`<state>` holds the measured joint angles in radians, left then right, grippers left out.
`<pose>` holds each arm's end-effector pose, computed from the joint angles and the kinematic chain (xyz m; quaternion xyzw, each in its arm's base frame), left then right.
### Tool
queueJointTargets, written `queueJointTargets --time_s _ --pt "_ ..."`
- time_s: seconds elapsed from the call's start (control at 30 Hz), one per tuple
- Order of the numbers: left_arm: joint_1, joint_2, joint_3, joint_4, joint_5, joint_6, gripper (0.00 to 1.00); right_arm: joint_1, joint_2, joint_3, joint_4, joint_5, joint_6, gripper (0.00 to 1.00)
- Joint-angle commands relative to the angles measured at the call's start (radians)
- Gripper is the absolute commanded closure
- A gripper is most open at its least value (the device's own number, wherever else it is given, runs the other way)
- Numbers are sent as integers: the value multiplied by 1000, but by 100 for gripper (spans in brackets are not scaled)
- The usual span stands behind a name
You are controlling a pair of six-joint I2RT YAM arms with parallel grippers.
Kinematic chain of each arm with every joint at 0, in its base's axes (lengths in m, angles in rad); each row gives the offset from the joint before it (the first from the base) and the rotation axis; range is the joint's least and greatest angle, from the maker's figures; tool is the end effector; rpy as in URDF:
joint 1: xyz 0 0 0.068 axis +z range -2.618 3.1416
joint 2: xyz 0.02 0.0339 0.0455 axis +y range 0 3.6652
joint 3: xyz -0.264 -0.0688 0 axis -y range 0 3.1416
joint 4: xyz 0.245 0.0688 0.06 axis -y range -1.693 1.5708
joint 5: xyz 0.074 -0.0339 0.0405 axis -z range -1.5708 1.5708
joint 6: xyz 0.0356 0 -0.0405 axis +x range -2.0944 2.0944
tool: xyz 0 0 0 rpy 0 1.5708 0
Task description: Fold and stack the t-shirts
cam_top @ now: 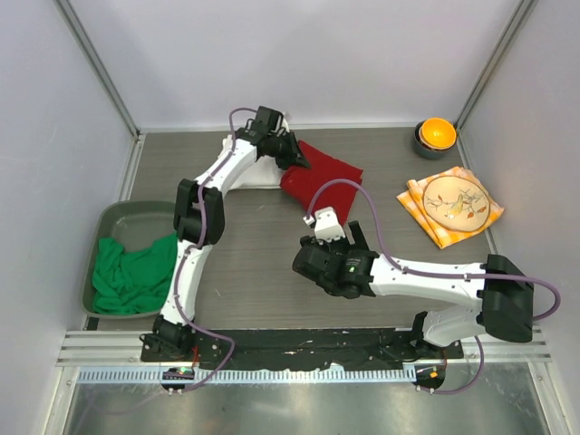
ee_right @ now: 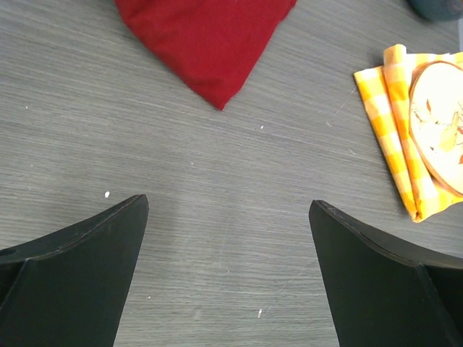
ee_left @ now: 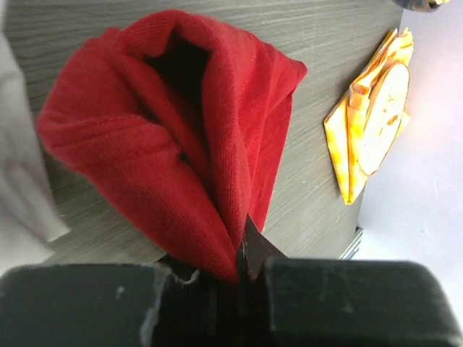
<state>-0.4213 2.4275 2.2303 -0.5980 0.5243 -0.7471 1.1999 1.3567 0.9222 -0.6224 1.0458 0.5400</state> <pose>0.4900 -0.2391 0.2224 -0.0483 0.8982 -0.4016 0.1723 0.1217 0.2279 0.2428 -0.1514 0.8339 -0.1432 0.5111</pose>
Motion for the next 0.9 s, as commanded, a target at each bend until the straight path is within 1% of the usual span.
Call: queueJointTargets --time_s 0.0,0.17,0.2,0.37,0.5,0.67,0.87 --pt "56 -13 98 4 86 17 100 -11 -2 -29 82 -21 54 0" --pt "90 -74 54 90 123 6 100 -22 30 -37 111 -39 52 0" --pt "96 -87 31 128 131 2 100 -22 33 -37 116 -44 49 0" --pt "130 -120 34 153 164 -1 100 -23 53 -39 136 -58 49 0" --pt "156 -157 6 197 186 -6 100 -25 64 -45 144 -72 49 0" --pt "196 -197 6 207 221 -20 100 -28 84 -40 148 -82 44 0" --pt "243 -275 -81 287 240 -38 100 -30 105 -29 159 -95 43 0"
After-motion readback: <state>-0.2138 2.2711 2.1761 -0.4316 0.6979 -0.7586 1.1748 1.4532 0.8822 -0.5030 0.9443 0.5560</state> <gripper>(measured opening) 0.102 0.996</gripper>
